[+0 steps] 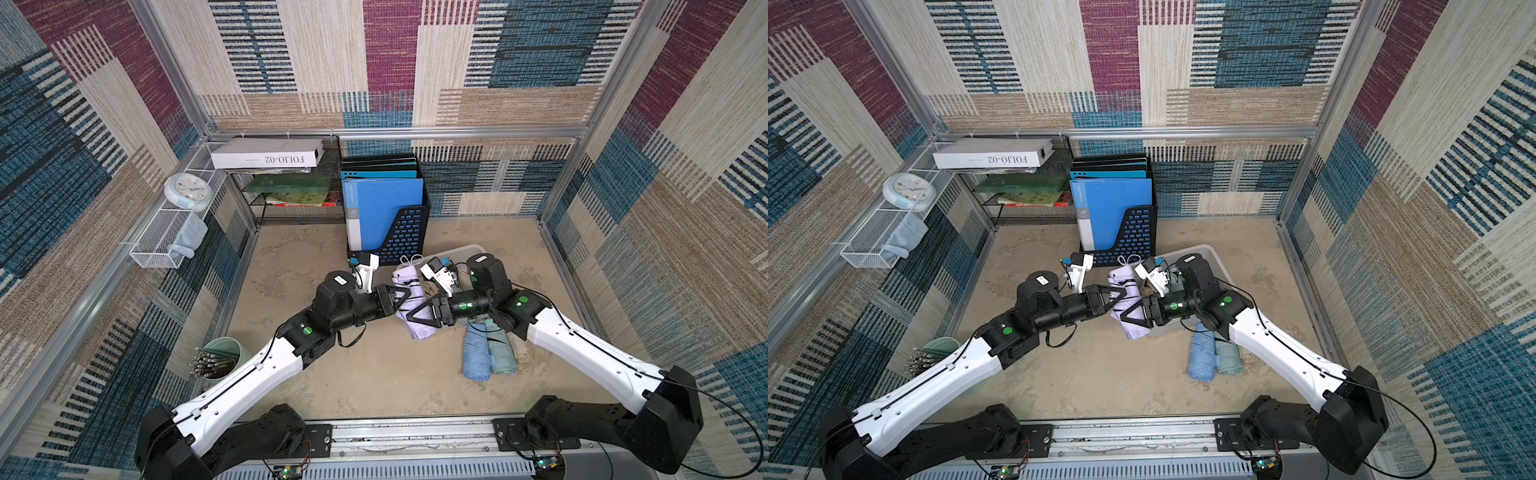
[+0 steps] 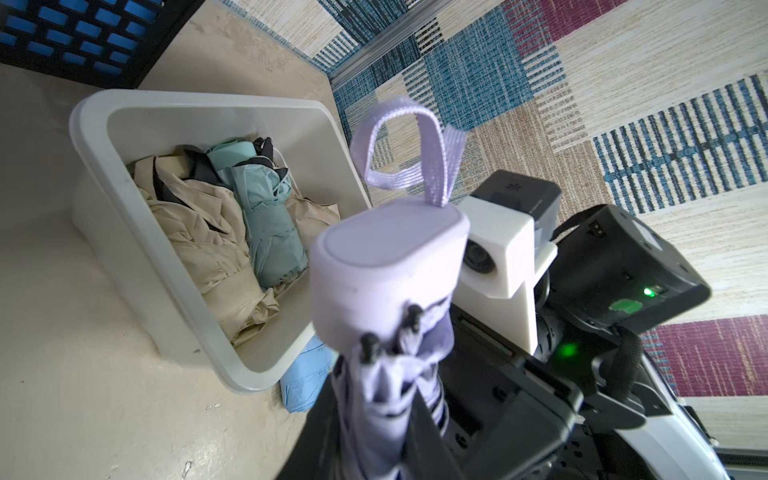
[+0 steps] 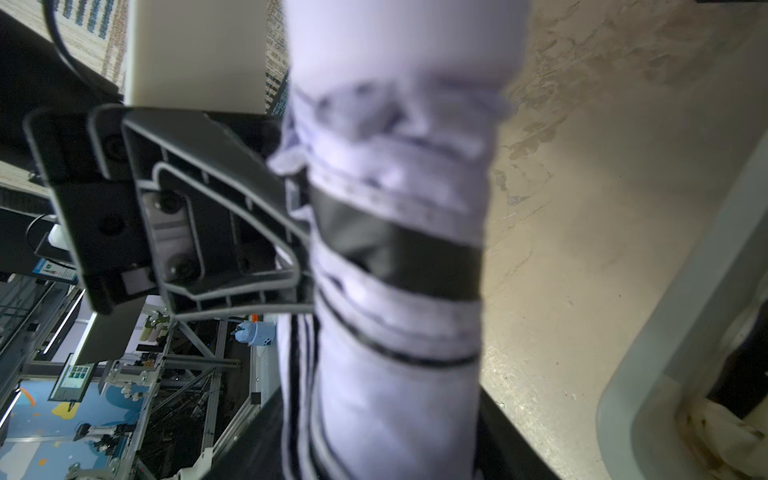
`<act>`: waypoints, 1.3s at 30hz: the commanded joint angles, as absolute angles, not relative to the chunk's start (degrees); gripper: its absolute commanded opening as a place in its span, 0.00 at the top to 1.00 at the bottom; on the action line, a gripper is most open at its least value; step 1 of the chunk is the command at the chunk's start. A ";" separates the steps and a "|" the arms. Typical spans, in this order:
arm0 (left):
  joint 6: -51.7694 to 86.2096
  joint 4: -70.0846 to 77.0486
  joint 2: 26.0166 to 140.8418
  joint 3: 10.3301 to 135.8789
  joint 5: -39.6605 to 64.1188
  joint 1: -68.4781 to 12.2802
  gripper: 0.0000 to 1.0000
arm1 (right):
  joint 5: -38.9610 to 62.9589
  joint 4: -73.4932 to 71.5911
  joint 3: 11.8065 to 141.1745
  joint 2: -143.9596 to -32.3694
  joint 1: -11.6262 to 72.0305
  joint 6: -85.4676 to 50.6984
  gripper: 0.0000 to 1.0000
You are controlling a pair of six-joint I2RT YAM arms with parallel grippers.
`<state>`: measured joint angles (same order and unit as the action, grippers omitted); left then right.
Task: Put the umbrella into the storage box
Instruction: Pick up the umbrella from the center of the board, then place the umbrella in the storage box.
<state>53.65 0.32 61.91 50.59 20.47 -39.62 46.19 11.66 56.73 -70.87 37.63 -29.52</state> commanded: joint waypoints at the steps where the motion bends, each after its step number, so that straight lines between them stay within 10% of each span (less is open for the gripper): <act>1: 53.26 5.36 61.90 51.15 22.38 -39.59 0.75 | 48.42 8.09 57.46 -71.25 37.67 -31.07 0.52; 13: 51.60 0.20 60.76 52.99 15.39 -39.63 0.20 | 42.34 14.48 59.33 -71.50 35.58 -27.75 0.77; 28: 59.06 -12.49 72.48 57.21 7.55 -39.62 0.22 | 1.98 44.72 72.11 -76.82 23.65 -7.12 0.78; 39: 58.35 -16.27 84.67 63.22 8.77 -39.64 0.29 | -5.74 46.67 76.90 -86.27 22.15 -2.80 0.78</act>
<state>58.52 -14.26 82.98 62.06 7.75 -39.64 -3.20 46.61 76.31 -84.88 22.13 -4.54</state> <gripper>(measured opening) 0.711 0.313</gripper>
